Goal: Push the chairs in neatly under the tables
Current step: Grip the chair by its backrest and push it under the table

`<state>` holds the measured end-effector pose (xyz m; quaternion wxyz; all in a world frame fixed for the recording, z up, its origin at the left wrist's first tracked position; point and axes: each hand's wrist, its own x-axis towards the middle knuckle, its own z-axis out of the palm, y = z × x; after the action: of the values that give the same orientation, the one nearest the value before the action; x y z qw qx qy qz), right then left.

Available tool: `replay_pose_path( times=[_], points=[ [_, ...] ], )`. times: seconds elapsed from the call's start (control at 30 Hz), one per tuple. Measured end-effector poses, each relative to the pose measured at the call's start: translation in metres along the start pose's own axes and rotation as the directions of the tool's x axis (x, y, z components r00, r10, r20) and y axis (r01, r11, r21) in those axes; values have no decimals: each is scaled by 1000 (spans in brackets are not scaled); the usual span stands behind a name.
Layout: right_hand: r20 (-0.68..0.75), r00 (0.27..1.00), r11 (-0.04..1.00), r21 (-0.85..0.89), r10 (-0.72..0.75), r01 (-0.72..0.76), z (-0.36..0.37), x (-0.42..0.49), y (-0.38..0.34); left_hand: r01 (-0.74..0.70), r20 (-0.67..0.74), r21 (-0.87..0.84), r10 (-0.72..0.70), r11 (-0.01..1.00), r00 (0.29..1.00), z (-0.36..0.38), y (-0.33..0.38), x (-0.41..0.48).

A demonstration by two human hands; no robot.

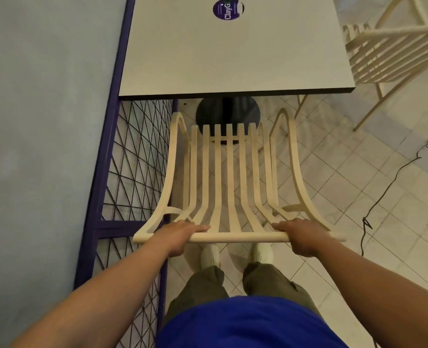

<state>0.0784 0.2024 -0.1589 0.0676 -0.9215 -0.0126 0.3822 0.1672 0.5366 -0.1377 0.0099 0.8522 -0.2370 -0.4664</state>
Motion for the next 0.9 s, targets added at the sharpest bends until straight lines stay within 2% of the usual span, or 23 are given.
replay_pose_path(
  times=[0.47,0.77,0.9],
  points=[
    [-15,1000,1000,-5,-11,11,-19,19,-3,6,-10,30,-6,1000,1000,-25,-11,11],
    [91,995,995,99,-31,22,-25,20,-3,-8,108,13,7,1000,994,-29,-16,15],
    [93,996,984,179,-7,-10,-30,15,-6,-23,140,8,21,1000,990,-39,-14,21]
  ],
)
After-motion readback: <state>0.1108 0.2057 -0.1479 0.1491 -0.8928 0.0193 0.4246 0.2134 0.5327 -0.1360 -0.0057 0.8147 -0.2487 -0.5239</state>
